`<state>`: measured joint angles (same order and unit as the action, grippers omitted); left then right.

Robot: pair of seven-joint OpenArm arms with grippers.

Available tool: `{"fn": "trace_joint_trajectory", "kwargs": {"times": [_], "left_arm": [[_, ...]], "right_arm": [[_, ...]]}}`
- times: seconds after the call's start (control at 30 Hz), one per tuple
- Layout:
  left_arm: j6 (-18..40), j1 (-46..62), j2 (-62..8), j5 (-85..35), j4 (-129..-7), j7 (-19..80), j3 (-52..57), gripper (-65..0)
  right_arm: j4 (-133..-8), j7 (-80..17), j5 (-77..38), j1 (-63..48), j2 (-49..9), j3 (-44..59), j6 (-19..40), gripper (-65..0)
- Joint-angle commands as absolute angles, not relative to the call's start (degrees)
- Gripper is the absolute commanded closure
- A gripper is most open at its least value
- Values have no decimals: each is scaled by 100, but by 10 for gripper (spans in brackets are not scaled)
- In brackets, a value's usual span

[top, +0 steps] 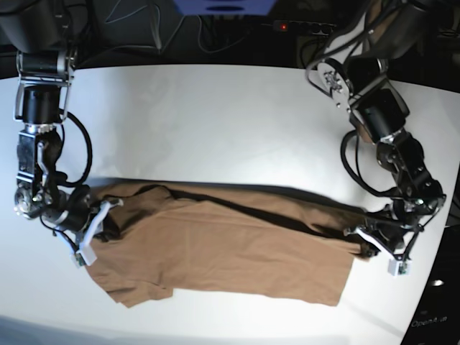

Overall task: Fold the T-shirt properly
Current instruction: 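Carry the lifted edge across the shirt toward the opposite side seam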

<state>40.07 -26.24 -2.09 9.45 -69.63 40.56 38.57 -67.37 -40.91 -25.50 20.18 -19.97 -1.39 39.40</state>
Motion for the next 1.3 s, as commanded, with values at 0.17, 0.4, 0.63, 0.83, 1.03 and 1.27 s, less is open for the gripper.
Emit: {"fn": "trace_joint_trajectory", "kwargs": {"times": [0.17, 0.4, 0.63, 0.83, 1.03, 1.27], "left_arm": [[4000, -2853, -251, 866, -6862, 3723, 3837, -31], [4000, -3002, -259, 901, -6738, 3653, 3837, -31], [4000, -3152, -409, 901, -6554, 3653, 3837, -31], [4000, -3310, -532, 875, -6290, 3644, 3829, -31], [4000, -3389, -532, 910, -6281, 3644, 3829, -31], [4000, -3389, -532, 910, -6281, 3495, 3829, -31]], "right_arm": [[-6826, -3732, -2079, 2343, -2053, -101, 3978, -6], [-6695, -3679, -2070, 2475, -2176, -101, 3978, -6], [-6053, -3301, -2070, 2721, -2237, -110, 3978, -6], [-6026, -3116, -2070, 2747, -2237, -233, 3978, -7], [-6026, -3116, -2070, 2862, -2237, -242, 3978, -7], [-6018, -3108, -1490, 2985, -2044, -259, 3978, -6]]}}
